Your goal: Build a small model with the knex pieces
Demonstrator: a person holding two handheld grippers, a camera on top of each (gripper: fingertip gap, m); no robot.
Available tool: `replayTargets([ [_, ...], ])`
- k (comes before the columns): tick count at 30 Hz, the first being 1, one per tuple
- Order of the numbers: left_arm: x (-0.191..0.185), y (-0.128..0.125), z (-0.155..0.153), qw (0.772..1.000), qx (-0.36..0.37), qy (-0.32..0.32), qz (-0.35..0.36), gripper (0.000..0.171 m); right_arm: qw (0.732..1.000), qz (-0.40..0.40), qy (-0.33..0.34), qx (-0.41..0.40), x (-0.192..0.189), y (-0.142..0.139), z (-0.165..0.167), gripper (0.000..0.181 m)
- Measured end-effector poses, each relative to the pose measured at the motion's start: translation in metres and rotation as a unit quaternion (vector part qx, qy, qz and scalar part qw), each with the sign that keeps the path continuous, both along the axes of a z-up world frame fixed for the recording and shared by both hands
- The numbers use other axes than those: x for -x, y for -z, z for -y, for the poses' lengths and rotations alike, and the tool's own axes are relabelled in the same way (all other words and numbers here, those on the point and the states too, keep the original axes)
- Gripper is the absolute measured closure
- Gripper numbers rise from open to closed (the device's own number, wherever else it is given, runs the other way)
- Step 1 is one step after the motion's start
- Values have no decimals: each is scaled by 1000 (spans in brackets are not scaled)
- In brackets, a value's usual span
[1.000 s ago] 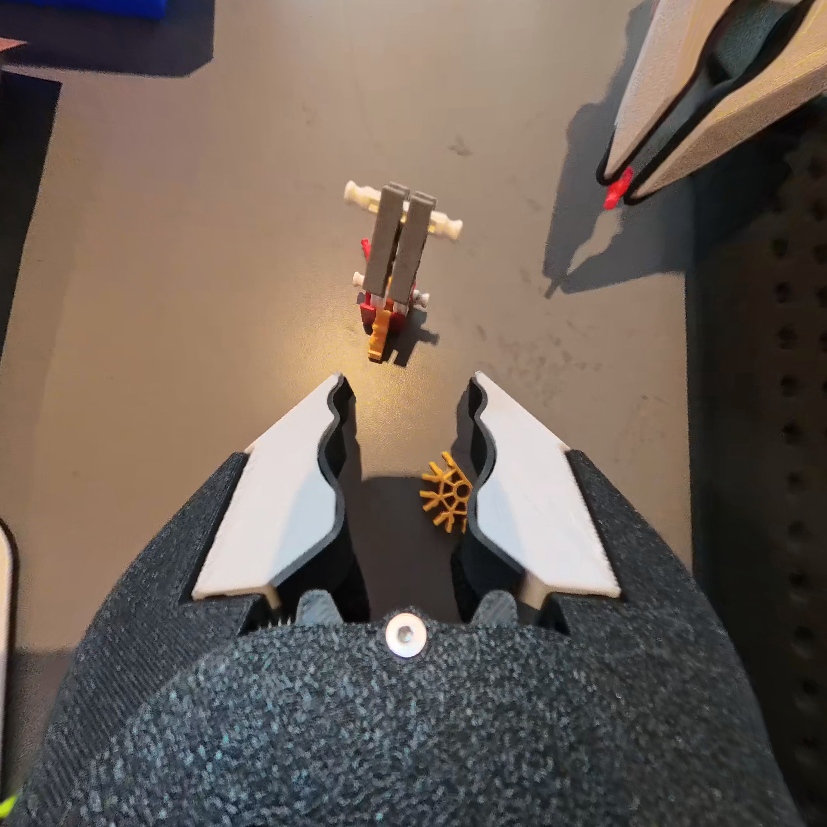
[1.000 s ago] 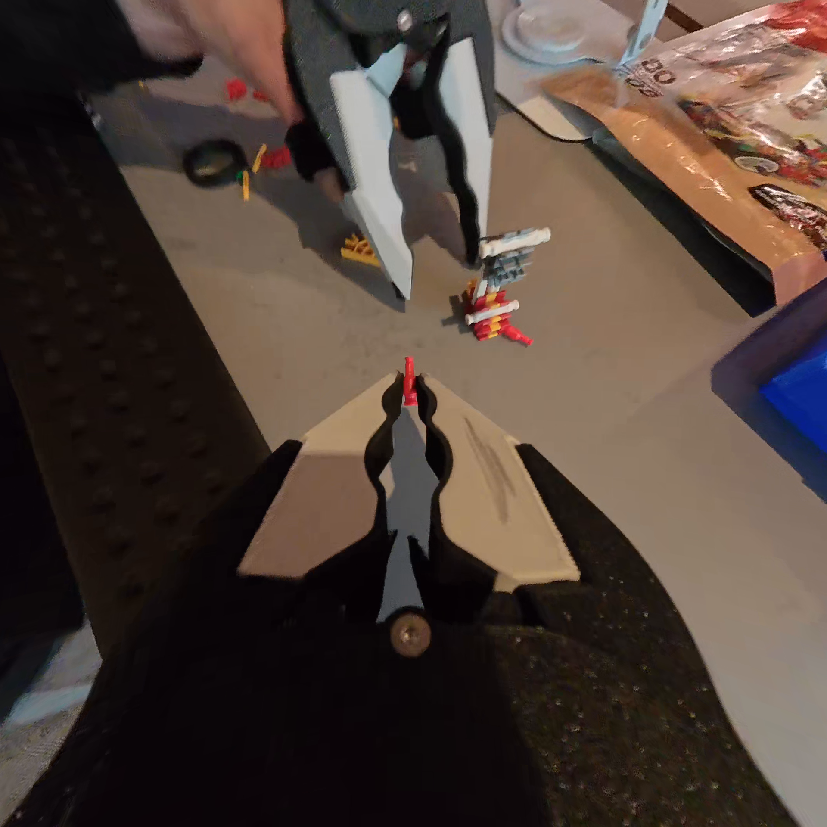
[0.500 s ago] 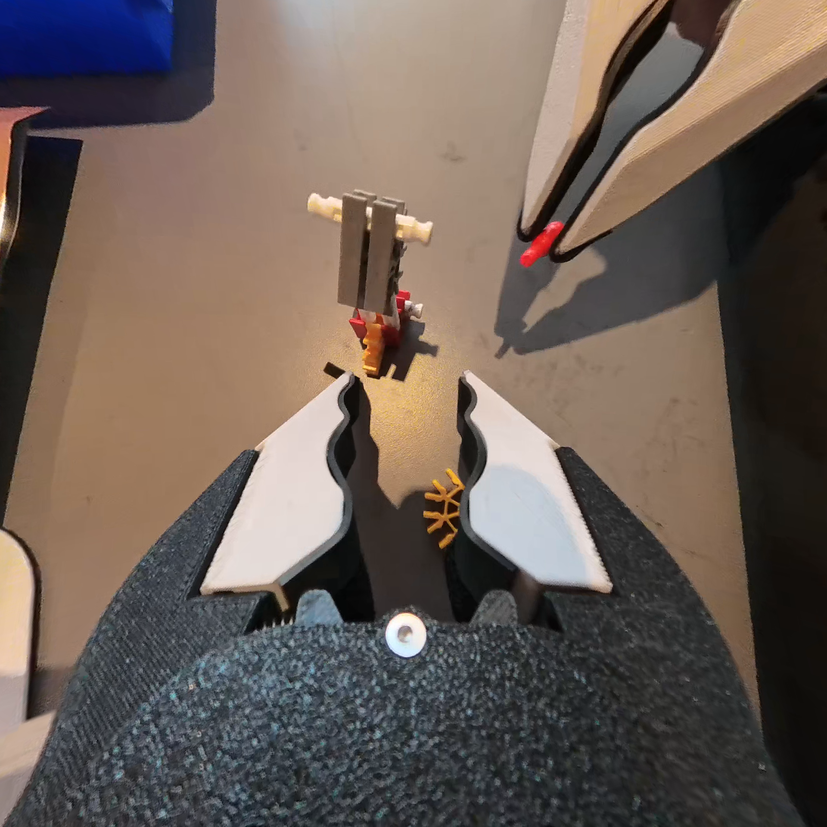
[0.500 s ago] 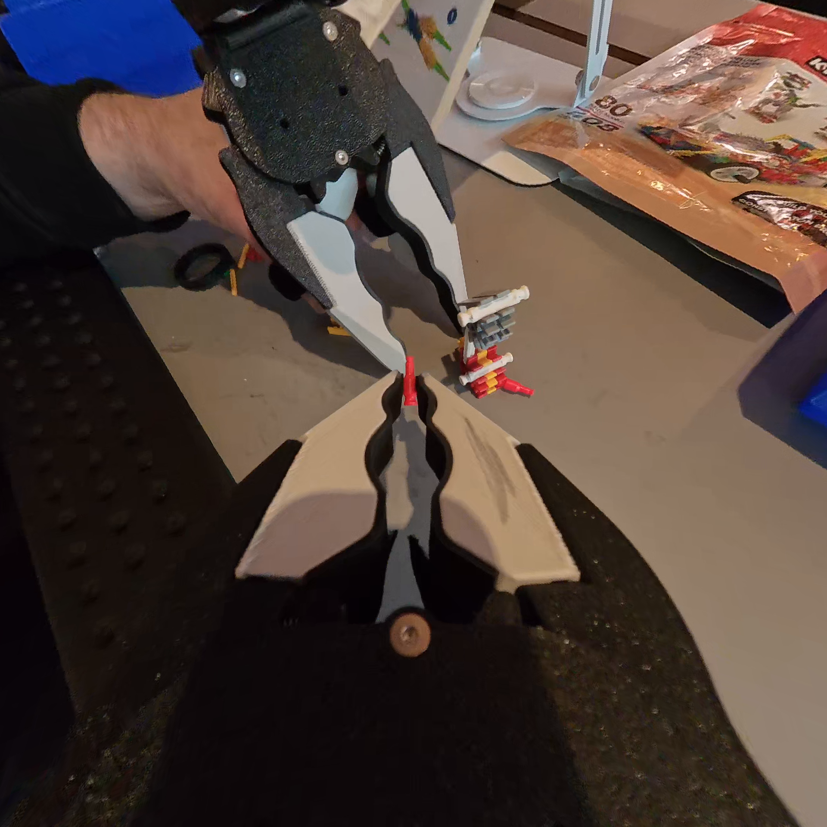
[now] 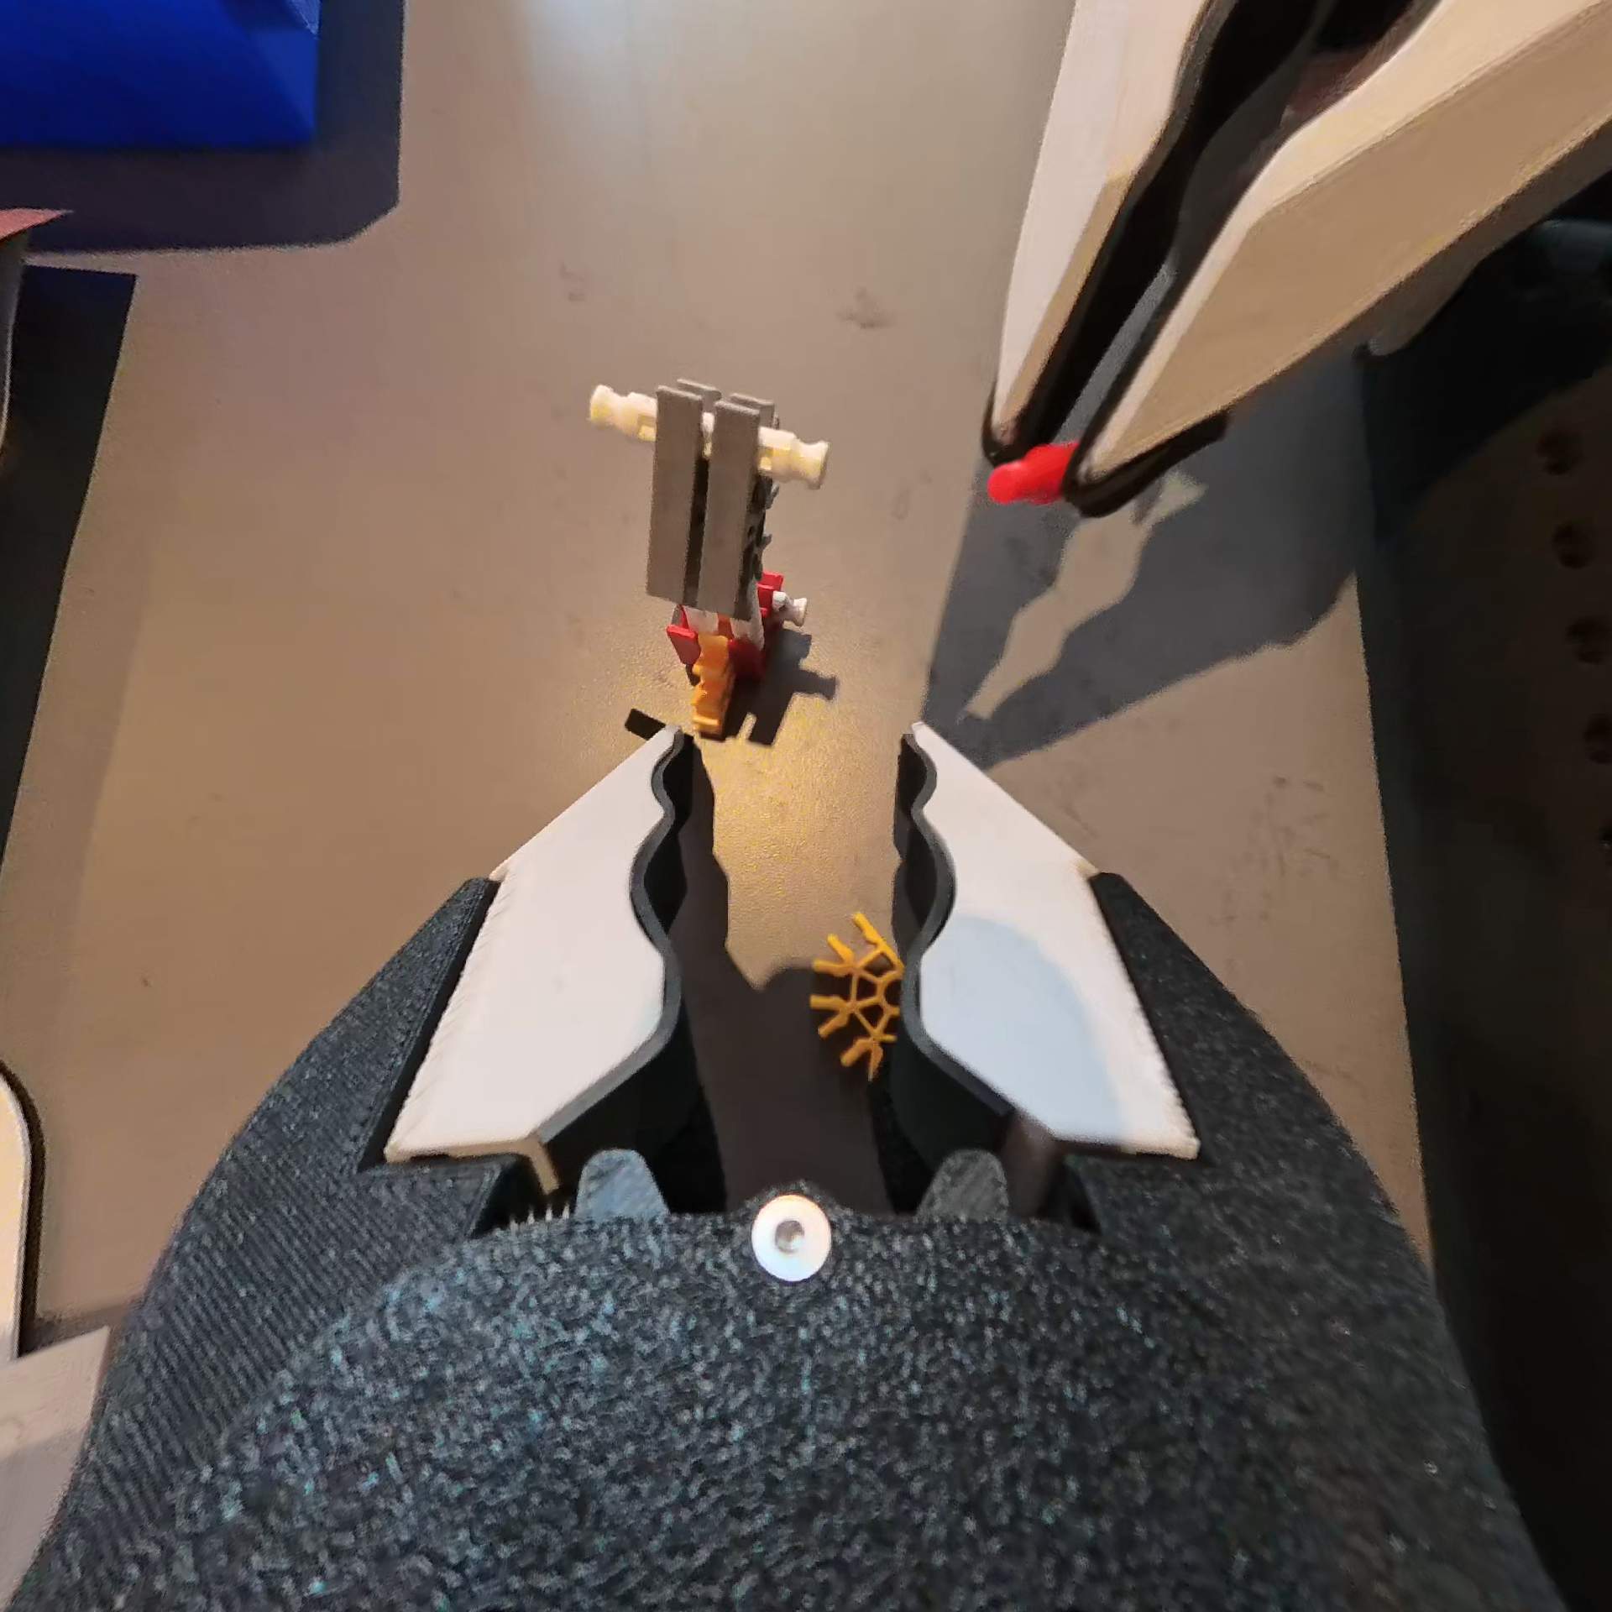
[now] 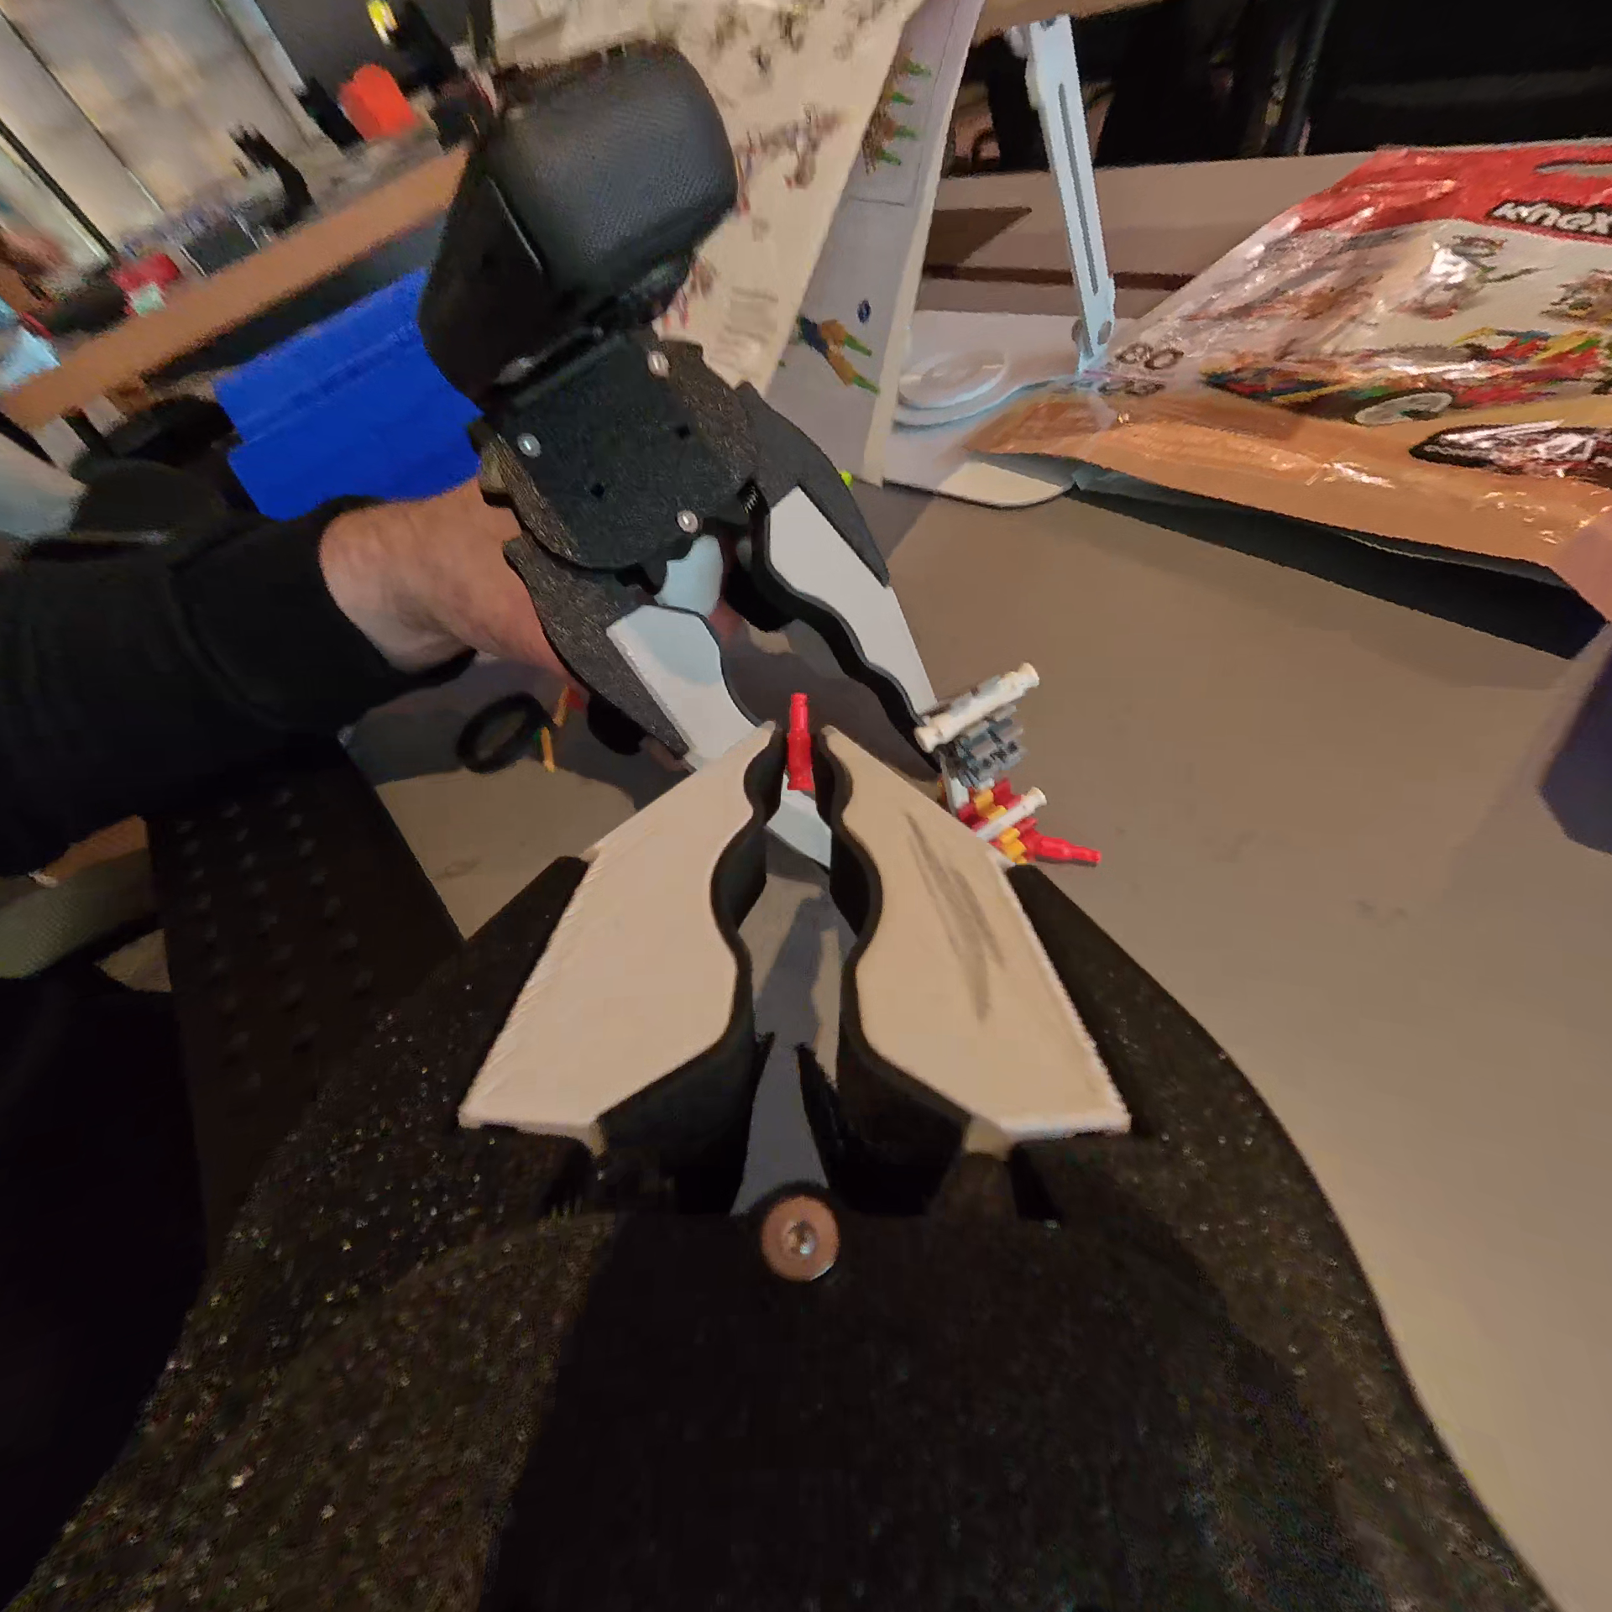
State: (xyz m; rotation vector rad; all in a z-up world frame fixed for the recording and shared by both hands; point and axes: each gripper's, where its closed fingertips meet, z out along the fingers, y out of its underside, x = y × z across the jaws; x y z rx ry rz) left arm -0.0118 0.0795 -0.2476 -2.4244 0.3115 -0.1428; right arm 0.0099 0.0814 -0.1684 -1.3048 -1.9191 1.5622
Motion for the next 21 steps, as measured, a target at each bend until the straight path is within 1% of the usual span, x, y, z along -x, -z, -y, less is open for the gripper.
replayTargets([
  [3, -1, -13, -1, 1000, -25, -3, 18, 126, 998, -11, 14, 53, 4, -12, 2, 176],
  [5, -1, -21, -1, 999, -38, -1, 9, 126, 995, -16, 27, 93, 8, -20, 2, 176],
  [8, -3, -23, 0, 999, -42, 6, 3, 124, 989, -20, 29, 142, 12, -28, 6, 176],
  [13, 0, -25, -1, 999, -50, -4, 1, 125, 988, -50, 23, 142, 22, -43, 18, 176],
  [16, 2, -35, -2, 998, -70, -8, 1, 126, 988, -74, 25, 133, 31, -54, 21, 176],
  [21, 8, -50, -3, 995, -99, -15, -18, 128, 983, -100, 30, 149, 44, -67, 22, 176],
])
